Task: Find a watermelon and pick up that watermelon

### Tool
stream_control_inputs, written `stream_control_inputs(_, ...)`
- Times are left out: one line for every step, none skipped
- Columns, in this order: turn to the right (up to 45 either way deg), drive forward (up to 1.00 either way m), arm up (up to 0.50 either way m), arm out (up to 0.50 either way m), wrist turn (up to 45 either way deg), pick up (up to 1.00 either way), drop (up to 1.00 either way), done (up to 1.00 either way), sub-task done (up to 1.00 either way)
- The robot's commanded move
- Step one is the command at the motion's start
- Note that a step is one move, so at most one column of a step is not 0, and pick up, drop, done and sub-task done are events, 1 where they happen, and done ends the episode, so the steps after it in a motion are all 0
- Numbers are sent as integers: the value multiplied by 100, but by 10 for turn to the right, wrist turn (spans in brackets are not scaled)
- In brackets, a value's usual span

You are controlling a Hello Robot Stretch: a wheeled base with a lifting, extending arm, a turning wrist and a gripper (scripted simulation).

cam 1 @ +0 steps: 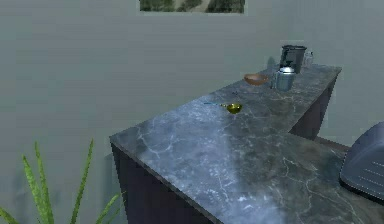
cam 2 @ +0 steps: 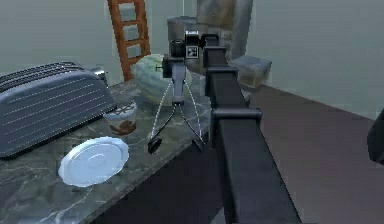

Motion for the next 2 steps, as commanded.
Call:
stream_control_inputs(0,0,0,0,450,0,0,0,0)
stream_control_inputs(0,0,0,0,450,0,0,0,0)
